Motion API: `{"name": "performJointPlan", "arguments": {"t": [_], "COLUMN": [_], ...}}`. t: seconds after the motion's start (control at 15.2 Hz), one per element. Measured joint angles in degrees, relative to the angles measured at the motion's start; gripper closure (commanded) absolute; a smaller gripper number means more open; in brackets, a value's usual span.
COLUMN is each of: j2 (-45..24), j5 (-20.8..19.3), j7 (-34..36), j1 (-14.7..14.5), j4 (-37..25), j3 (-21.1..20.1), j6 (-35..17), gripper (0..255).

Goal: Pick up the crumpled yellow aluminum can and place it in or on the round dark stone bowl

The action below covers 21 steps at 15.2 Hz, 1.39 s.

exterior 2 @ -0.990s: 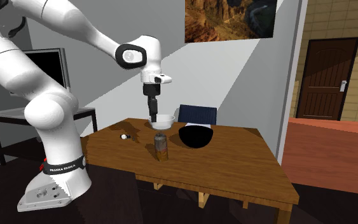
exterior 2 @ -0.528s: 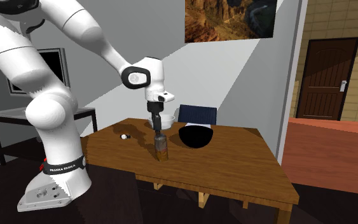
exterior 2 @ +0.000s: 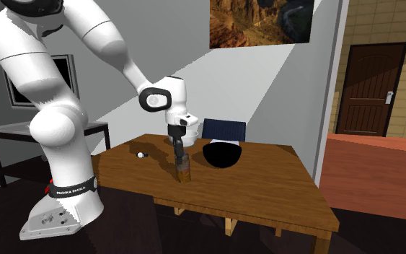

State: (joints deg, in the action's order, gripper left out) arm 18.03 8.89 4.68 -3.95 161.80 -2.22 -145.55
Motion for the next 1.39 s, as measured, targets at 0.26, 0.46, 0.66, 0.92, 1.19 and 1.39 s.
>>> {"name": "performJointPlan", "arguments": {"t": [0.26,0.46,0.66,0.92,1.19,1.39], "j2": [-0.3,-0.3,-0.3,-0.2,0.8,3.1], "j5": [0.1,0.0,0.0,0.0,-0.2,-0.5], "j7": [0.0,0.0,-0.1,-0.1,0.1,0.6], "j1": [0.0,0.0,0.0,0.0,0.1,0.2], "j4": [0.0,0.0,0.0,0.0,-0.2,-0.8], "j3": [0.0,0.0,0.0,0.1,0.0,-0.1], "j6": [-0.4,-0.4,-0.4,-0.4,0.9,3.8], "gripper": [0,255,255,255,255,255]}}
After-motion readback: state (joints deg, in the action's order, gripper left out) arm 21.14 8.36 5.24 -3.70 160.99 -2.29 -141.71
